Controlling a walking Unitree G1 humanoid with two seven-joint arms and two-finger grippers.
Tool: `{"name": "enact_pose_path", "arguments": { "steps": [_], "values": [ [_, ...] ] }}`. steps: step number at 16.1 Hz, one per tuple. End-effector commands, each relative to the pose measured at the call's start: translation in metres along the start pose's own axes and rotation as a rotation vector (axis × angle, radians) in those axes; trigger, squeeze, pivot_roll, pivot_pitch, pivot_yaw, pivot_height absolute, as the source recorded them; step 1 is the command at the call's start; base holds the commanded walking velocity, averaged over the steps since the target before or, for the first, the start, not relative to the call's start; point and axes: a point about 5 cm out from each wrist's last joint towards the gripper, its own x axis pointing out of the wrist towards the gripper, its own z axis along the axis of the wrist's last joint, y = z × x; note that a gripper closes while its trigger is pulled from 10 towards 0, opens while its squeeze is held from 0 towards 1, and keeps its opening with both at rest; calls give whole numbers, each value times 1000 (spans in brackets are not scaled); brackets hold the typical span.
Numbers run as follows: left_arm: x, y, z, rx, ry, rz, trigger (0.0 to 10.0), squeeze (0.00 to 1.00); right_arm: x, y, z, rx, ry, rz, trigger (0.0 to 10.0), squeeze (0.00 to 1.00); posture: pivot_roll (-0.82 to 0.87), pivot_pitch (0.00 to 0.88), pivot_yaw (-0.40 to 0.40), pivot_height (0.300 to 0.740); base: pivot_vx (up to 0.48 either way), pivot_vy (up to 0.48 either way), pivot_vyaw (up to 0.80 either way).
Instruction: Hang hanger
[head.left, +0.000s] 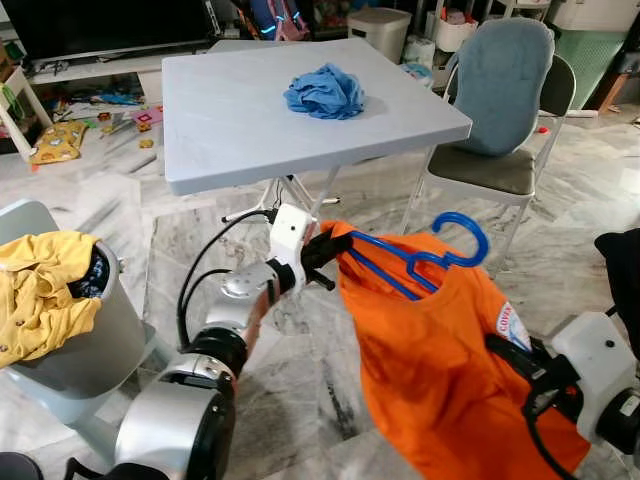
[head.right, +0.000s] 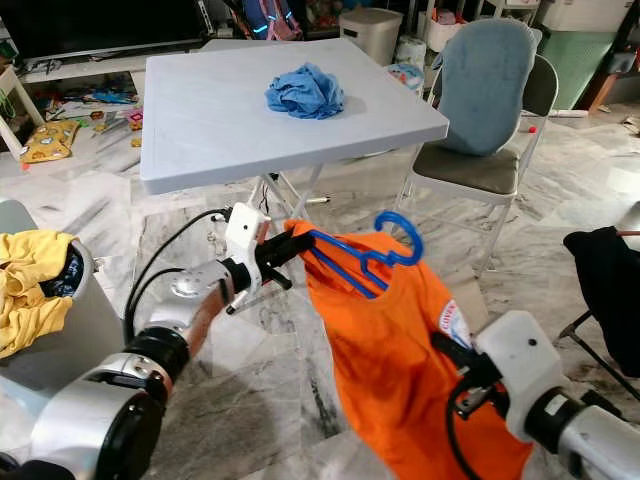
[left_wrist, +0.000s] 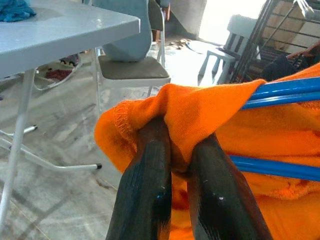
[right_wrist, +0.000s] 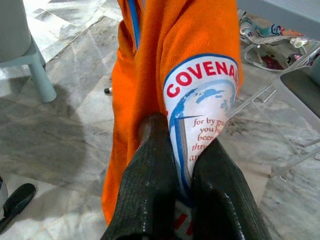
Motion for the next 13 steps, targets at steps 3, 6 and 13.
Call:
{"name": "enact_pose_path", "arguments": {
  "steps": [3, 6, 13],
  "values": [
    [-6, 11, 9, 28, 20, -42, 0, 0, -13, -24, -13, -36, 71, -93, 10000, 0, -55, 0, 35, 740, 0, 0, 0],
    [-12, 8, 4, 27, 104, -210, 0, 0, -28, -29, -28, -123, 171, -82, 10000, 0, -56, 0, 37, 740, 0, 0, 0],
    [2, -19, -3, -5, 128, -325, 0, 0, -5, -30, -6, -195, 32, -167, 10000, 0, -61, 0, 45, 740, 0, 0, 0]
  ]
}}
